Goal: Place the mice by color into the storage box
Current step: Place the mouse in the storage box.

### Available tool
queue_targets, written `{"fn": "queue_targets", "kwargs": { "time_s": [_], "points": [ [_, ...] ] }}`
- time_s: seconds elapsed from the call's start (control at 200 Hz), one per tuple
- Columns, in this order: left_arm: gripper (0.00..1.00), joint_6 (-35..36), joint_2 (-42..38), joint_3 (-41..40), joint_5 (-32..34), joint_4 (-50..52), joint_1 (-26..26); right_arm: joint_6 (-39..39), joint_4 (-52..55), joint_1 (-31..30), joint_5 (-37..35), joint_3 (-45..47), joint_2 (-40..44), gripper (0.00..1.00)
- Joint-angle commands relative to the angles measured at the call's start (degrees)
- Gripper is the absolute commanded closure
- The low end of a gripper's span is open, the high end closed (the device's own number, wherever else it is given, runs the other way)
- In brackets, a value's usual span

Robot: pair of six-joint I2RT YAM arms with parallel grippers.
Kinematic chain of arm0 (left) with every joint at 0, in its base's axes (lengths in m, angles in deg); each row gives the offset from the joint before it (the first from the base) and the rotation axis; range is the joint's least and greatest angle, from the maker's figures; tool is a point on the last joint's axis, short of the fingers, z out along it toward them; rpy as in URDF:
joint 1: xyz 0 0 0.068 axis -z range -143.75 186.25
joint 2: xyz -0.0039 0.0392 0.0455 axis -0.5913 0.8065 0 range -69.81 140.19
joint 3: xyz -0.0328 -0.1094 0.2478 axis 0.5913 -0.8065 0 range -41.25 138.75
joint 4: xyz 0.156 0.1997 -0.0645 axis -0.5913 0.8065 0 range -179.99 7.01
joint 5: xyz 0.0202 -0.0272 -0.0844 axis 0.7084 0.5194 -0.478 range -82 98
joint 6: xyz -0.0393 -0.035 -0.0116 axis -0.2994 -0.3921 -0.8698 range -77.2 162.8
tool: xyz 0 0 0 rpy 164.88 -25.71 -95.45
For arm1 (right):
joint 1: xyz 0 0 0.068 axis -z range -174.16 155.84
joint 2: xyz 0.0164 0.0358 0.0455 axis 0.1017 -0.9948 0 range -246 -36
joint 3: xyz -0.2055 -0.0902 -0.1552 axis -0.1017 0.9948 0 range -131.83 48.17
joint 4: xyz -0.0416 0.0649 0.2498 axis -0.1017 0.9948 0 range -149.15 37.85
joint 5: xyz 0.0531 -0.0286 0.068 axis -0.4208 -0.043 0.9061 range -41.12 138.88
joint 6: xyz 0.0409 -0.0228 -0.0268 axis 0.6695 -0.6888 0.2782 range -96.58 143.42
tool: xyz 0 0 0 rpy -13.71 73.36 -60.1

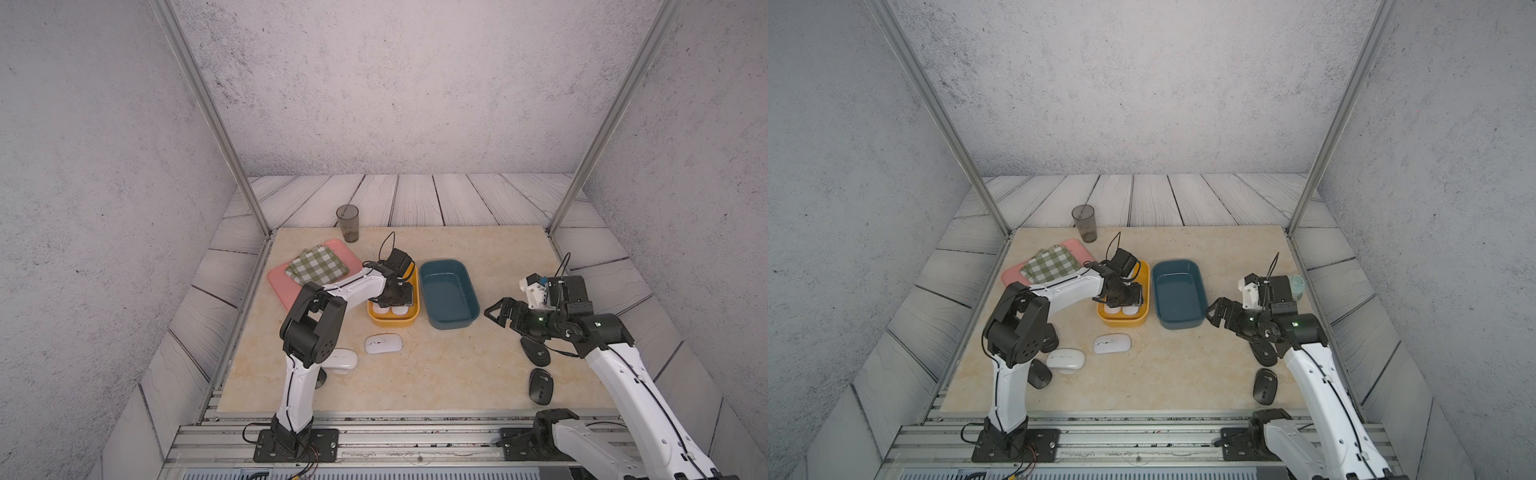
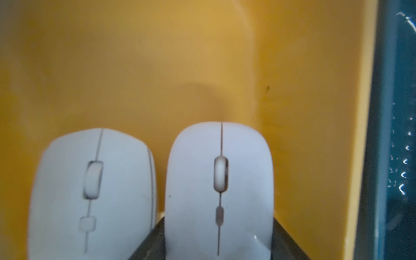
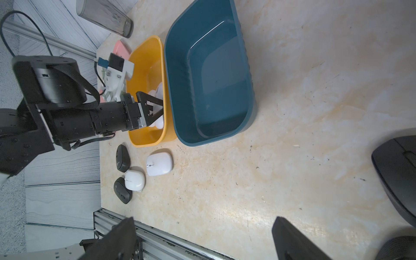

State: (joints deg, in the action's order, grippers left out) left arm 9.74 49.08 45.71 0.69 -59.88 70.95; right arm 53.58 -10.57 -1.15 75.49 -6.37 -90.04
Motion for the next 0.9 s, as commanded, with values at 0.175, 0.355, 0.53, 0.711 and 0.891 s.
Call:
{"fn": "queue_targets", "kwargs": {
  "time_s": [0.175,0.355,0.53,0.711,0.891],
  "points": [
    [0.24,-1.13,-0.04,1.7,-0.07,-0.31,0.8,-0.73,-0.58,0.19,0.76,0.62,0.17,0.01],
    [0.22,-1.38,-2.95,1.66,-0.16,0.21,1.42,-0.01,-1.1,0.19,1.31,0.84,0.43,0.01],
    [0.22,-2.26,-10.9,-1.26,0.14,-0.02,1.51,-0.45,-1.72,0.17,3.64,1.35,0.52,0.01],
    [0.2,3.31,-25.06,-5.41,2.76,3.47,1.51,-0.68,-1.64,0.17,5.63,2.67,0.44,0.01],
    [0.15,17.65,-43.72,-17.13,3.01,7.64,1.6,-1.23,-2.14,0.13,6.86,4.04,0.96,0.01]
  ]
}}
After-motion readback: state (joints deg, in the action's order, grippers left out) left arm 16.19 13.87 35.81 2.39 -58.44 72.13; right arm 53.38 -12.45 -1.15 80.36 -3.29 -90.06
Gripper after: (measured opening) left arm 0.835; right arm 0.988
